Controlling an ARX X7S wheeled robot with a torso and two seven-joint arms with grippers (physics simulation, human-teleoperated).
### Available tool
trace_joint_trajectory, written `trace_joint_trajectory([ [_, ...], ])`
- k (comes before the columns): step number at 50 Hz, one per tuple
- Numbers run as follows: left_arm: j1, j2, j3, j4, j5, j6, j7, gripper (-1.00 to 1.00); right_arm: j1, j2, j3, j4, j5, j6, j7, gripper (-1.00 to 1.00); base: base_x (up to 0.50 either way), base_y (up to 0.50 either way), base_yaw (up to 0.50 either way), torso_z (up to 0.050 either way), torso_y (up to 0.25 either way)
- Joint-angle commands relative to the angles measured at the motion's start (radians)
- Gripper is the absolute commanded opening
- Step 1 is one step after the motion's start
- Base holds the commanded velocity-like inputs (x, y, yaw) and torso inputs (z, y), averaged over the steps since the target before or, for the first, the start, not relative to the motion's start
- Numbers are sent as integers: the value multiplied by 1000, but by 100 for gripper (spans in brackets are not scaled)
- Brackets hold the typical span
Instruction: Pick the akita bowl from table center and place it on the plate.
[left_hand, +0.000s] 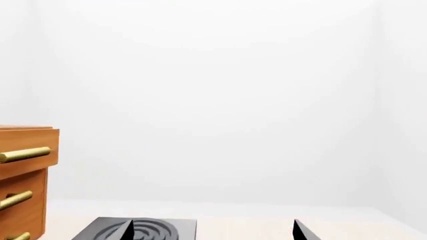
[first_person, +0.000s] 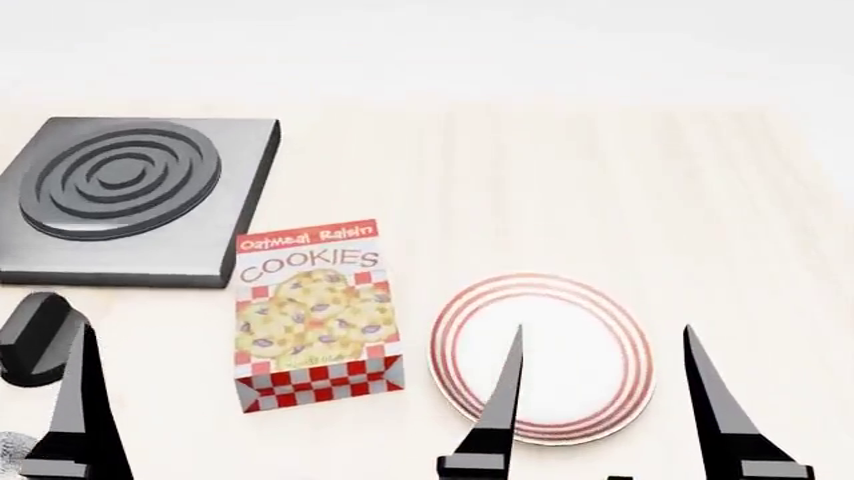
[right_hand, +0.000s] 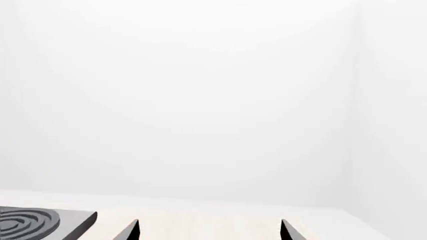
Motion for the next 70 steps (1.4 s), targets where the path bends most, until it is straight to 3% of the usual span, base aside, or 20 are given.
trace_joint_trajectory([
  [1,-2,-8,4,-1,-7,2,-10,100,0,8,-2,6,8,-5,8,100,500,0,0,0,0],
  [11,-4,-15,8,3,-15,-3,-20,100,2,18,-8,3,-1,-3,23,100,498,0,0,0,2],
  [27,-11,-26,1,46,-54,-63,-42,100,0,30,-20,-16,1,-6,33,100,0,0,0,0,0],
  [35,-13,4,-114,113,-232,-251,-108,100,1,35,-26,-12,7,-3,34,100,0,0,0,0,0],
  [40,28,35,-261,133,-388,-302,-156,100,5,38,-32,-11,8,3,36,100,0,0,0,0,0],
  [46,134,70,-361,91,-476,-224,-132,100,4,43,-33,-1,13,-8,38,100,0,0,0,0,0],
  [56,243,61,-460,122,-559,-161,-122,100,3,52,-29,-16,22,2,45,100,0,0,0,0,0],
  [63,324,58,-595,120,-833,-137,-196,100,5,56,-31,-30,26,17,50,100,0,0,0,0,0],
  [70,323,5,-627,146,-992,-133,-312,100,6,60,-34,-32,30,23,54,100,0,0,0,0,0],
])
